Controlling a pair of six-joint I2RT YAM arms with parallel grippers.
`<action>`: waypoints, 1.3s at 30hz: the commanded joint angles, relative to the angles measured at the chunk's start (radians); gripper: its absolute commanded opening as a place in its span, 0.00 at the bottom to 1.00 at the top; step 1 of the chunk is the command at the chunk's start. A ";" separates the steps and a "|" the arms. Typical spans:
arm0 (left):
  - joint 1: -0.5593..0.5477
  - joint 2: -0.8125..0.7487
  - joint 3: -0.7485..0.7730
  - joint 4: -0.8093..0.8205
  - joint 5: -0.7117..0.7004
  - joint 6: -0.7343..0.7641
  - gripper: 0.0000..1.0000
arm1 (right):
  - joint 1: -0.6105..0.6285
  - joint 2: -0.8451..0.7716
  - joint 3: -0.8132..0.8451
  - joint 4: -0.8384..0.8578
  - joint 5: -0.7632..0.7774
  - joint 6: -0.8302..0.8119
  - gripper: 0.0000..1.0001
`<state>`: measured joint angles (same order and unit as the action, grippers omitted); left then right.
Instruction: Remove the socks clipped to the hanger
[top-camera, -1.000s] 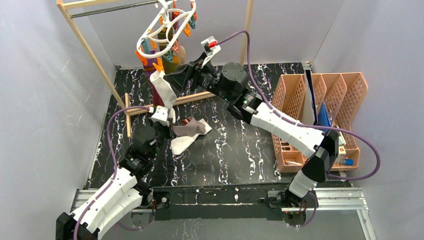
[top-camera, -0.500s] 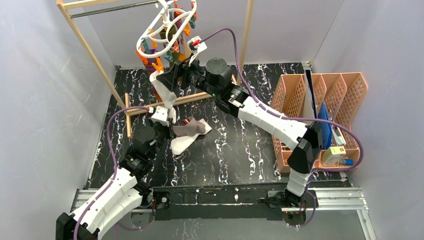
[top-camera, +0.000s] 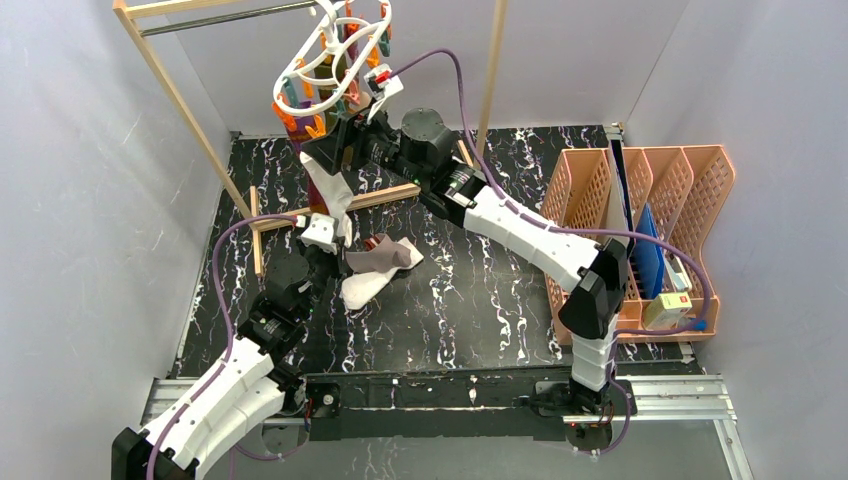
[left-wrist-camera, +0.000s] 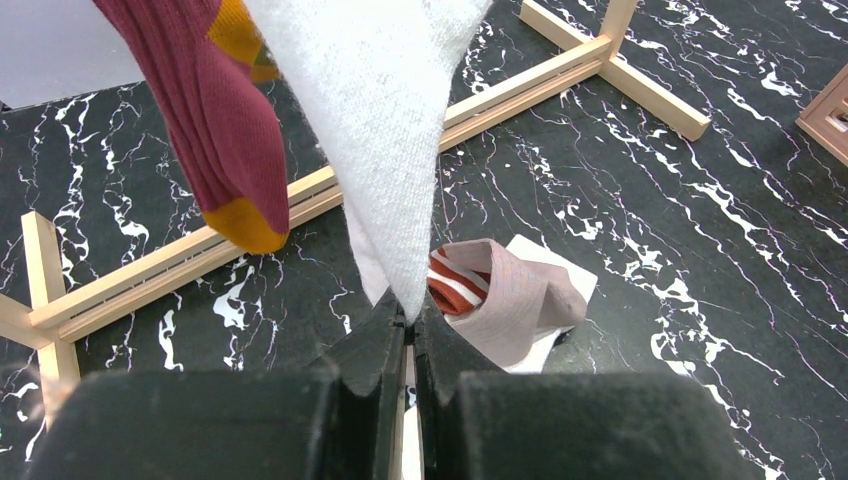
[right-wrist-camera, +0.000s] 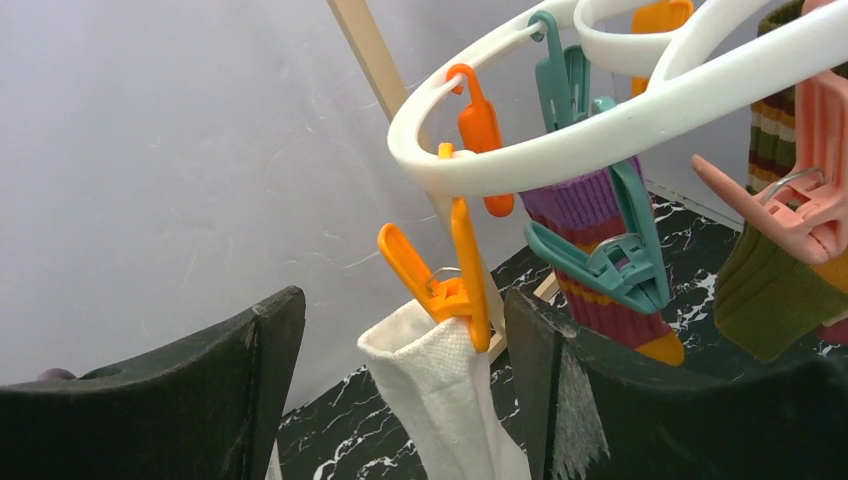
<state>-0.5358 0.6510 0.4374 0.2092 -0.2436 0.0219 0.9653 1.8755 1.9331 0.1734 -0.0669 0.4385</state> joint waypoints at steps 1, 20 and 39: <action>0.002 -0.014 -0.009 0.002 -0.005 -0.008 0.00 | 0.006 0.018 0.069 0.037 -0.010 0.005 0.80; 0.002 -0.019 -0.011 0.001 0.000 -0.009 0.00 | 0.012 0.035 0.071 0.113 -0.013 0.023 0.60; 0.002 -0.020 -0.011 -0.005 0.007 -0.011 0.00 | 0.019 0.027 0.014 0.185 0.027 0.034 0.43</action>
<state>-0.5358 0.6411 0.4362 0.2089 -0.2428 0.0208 0.9764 1.9259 1.9480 0.2859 -0.0513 0.4679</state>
